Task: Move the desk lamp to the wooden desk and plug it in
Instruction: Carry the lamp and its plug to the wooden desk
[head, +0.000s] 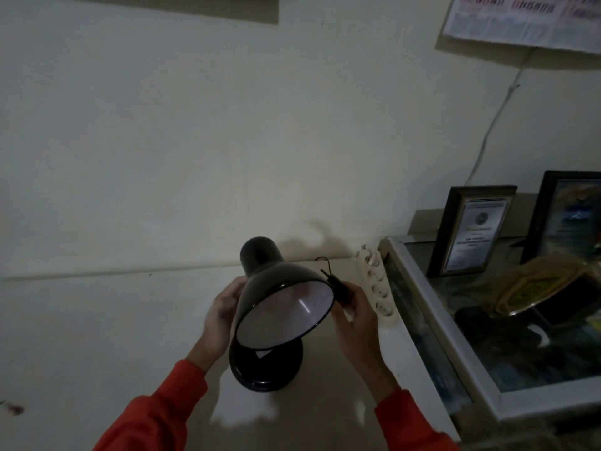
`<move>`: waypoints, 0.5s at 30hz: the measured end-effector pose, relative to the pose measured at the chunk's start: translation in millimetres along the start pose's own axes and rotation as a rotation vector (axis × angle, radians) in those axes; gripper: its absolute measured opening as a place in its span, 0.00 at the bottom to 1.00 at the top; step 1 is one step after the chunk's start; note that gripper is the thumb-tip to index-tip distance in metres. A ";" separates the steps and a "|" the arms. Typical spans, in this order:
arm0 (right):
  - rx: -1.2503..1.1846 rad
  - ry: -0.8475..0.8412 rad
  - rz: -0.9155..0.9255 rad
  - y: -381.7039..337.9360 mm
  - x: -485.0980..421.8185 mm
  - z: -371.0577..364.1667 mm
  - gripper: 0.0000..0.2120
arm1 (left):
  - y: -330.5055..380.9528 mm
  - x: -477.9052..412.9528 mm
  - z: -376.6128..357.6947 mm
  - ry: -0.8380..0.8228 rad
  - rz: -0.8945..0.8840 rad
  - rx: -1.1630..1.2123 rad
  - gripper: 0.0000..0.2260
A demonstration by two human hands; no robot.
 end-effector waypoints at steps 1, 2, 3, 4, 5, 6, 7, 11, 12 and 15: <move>0.013 0.006 -0.010 1.6 -0.3 4.2 0.17 | 9.4 -7.4 -4.5 -0.073 -0.031 0.044 0.32; -0.004 0.004 -0.025 7.0 -1.0 6.7 0.16 | 20.0 -9.4 -9.1 -0.124 0.008 0.118 0.28; 0.016 0.002 -0.018 2.6 -2.2 7.5 0.16 | 32.5 -11.1 -16.3 -0.216 0.019 0.139 0.26; 0.011 -0.002 -0.027 2.7 -4.1 8.3 0.15 | 44.9 -12.4 -26.2 -0.343 0.008 0.115 0.30; 0.007 -0.010 -0.032 2.4 -5.4 9.4 0.15 | 51.8 -11.9 -35.6 -0.464 -0.015 0.021 0.35; -0.011 -0.017 -0.032 2.7 -6.6 10.9 0.15 | 55.1 -12.2 -42.9 -0.544 -0.025 -0.084 0.40; -0.007 -0.025 -0.025 -1.4 -6.6 11.1 0.15 | 55.4 -12.7 -47.9 -0.610 -0.009 -0.161 0.44; -0.012 -0.016 -0.022 -5.1 -8.6 16.9 0.17 | 53.0 -17.7 -51.1 -0.701 0.085 -0.169 0.43; -0.008 -0.016 -0.022 -4.4 -8.7 17.9 0.17 | 53.3 -20.6 -49.6 -0.678 0.068 -0.163 0.39; 0.012 -0.017 -0.003 -7.9 -7.4 17.7 0.18 | 56.1 -26.3 -43.8 -0.555 -0.015 -0.189 0.34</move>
Point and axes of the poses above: each hand's wrist, its own x-axis away from the middle knuckle, its own z-axis out of the back of the hand, y = z × x, the point moved 10 cm from there along -x, towards the middle knuckle, and after that the axes turned 5 degrees about -x, right-handed, at the moved point
